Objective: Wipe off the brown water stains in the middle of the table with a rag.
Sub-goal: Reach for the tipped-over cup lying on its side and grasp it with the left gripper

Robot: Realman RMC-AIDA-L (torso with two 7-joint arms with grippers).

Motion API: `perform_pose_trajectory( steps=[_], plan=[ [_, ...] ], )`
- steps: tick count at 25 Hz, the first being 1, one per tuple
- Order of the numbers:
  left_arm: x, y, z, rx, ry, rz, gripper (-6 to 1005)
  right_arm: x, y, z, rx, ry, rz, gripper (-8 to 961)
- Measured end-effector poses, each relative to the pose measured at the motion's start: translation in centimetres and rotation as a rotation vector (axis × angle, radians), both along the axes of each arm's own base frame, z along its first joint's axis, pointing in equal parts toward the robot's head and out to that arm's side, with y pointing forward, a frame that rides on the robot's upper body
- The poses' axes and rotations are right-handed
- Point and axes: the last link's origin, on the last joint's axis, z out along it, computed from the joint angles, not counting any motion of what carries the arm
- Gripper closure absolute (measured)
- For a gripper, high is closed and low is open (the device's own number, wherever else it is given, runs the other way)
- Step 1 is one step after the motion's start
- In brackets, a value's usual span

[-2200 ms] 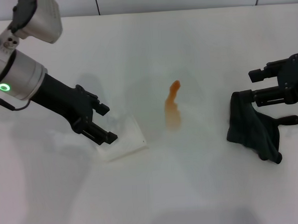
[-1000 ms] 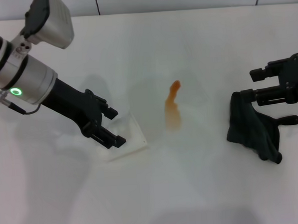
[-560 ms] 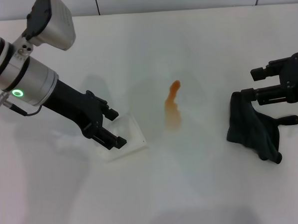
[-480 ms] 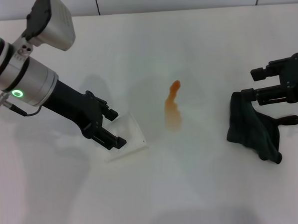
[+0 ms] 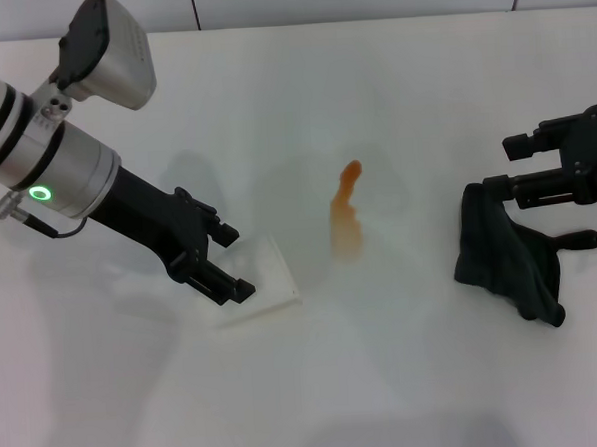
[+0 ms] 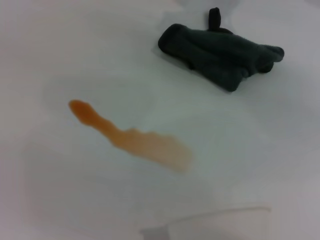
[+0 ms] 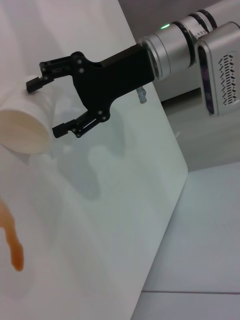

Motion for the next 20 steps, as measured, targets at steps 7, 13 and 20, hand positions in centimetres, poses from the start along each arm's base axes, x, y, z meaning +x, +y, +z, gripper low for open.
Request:
perform_pose_trajectory(
  steps=[7,13,20],
  plan=[
    [-0.11,0.02,-0.02,0.002,0.006,0.002,245,0.04,-0.04,-0.04,-0.001,0.000,-0.001,308],
    [-0.05,-0.10,-0.22,-0.007,0.005,0.000,250,0.18,-0.16,-0.05,-0.002,-0.002,-0.004,308],
    [0.12,-0.09,-0.36,-0.012,0.003,-0.004,255,0.17,-0.18,-0.05,-0.001,-0.003,-0.004,308]
  ],
)
